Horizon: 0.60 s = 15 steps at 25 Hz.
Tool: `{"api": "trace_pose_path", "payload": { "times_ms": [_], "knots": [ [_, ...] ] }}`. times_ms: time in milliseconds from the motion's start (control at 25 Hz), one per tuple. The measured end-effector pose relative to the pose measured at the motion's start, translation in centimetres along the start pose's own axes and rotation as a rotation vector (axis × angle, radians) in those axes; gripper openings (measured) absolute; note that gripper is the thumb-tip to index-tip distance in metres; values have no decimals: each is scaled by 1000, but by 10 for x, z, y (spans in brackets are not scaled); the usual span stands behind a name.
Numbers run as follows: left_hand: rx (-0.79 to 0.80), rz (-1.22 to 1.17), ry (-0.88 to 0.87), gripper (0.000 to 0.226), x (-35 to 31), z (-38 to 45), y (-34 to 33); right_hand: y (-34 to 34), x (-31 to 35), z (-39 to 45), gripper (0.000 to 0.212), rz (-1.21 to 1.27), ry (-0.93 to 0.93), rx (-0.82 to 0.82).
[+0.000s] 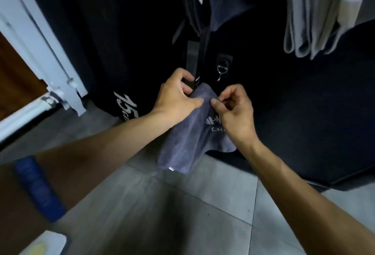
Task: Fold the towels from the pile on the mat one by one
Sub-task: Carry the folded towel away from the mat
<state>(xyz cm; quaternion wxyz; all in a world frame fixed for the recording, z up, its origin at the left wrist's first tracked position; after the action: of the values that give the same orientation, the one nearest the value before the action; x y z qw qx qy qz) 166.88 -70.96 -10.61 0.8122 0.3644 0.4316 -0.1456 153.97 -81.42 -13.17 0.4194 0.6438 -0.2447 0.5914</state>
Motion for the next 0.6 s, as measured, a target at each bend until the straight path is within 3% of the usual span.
{"api": "trace_pose_path", "payload": {
  "times_ms": [160,320,480,600],
  "knots": [
    [-101,33,-113,30,-27,40,-2,15,31,18,9,-148,211,-217],
    [-14,187,-174,18,-31,55,-24,18,34,30,31,-511,290,-291],
    [29,229,-193,17,-16,49,-42,18,19,22,29,-738,208,-249],
    [78,164,-85,20,-15,49,-43,9,7,16,37,-658,57,-185]
  ]
}}
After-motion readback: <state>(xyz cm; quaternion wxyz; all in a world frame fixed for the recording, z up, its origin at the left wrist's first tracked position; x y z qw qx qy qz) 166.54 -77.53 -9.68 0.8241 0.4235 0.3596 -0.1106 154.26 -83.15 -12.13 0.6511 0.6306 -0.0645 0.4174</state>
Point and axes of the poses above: each hand's wrist, its own z-axis towards the middle knuckle, its own y-axis out of the back of the hand, x = y × z, the point moved 3 cm from there along z, towards the middle knuckle, and after that the axes turned 15 degrees about -y, right-handed, at the moved point
